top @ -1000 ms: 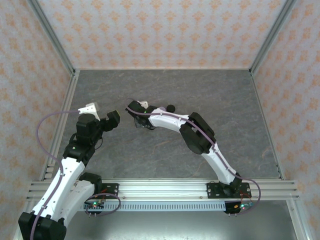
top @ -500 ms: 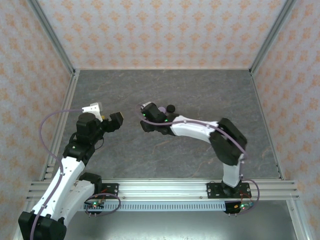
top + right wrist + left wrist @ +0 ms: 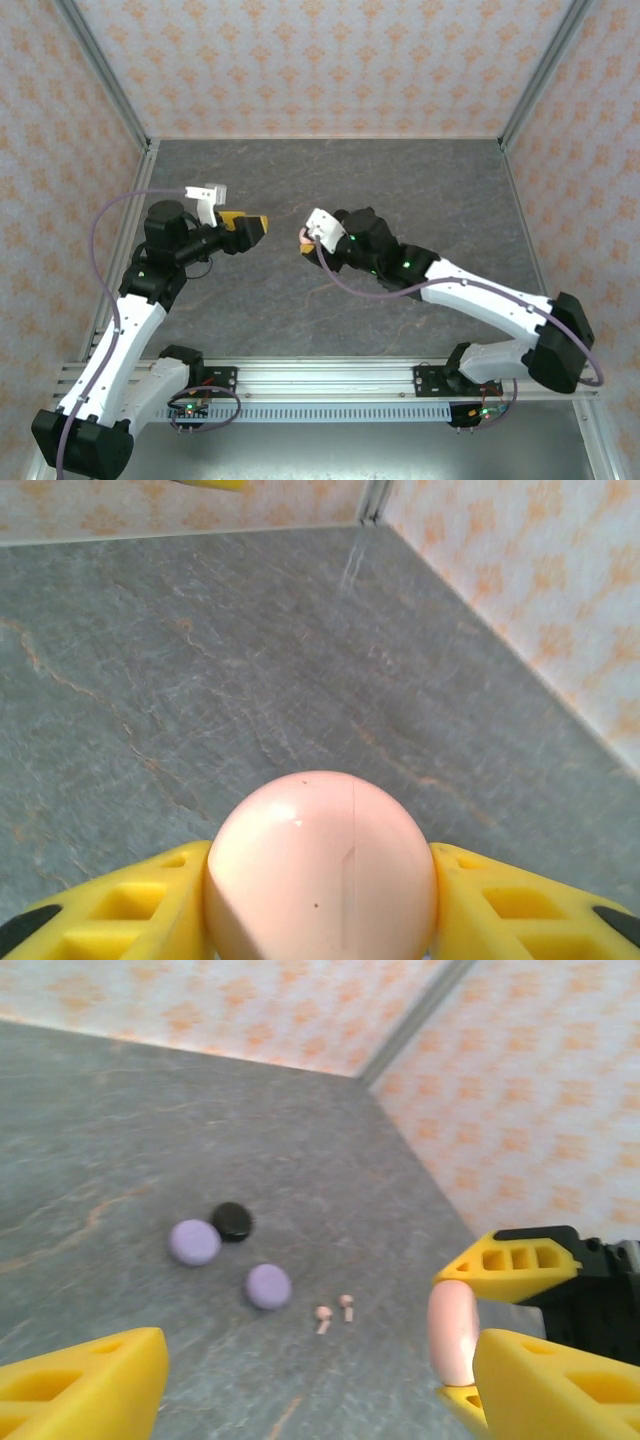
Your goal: Insert the wireless bluetooth earbuds into the charging case
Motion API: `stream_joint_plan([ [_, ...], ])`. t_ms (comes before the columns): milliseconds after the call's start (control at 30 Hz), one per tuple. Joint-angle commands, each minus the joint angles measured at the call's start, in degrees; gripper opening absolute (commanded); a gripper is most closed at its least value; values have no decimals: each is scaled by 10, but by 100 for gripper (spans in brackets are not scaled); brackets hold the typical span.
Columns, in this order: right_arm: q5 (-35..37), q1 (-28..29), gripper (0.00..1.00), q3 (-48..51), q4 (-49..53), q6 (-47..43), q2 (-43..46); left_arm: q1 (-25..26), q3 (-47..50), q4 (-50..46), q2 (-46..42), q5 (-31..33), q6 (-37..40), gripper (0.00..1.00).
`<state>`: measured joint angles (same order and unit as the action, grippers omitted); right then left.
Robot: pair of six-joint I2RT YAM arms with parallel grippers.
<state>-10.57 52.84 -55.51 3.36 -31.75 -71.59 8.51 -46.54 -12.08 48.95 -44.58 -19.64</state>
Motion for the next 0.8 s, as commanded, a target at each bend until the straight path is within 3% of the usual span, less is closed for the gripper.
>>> stream_joint_plan([
  [0,-2,2,50,24,-34,-113,34,9,-28,42,11,-108,-3,80],
  [300,-37,2,50,1,1,-138,60,111,-61,30,67,-108,23,77],
  [767,-54,2,50,3,-4,-136,70,149,-73,37,143,-127,20,63],
])
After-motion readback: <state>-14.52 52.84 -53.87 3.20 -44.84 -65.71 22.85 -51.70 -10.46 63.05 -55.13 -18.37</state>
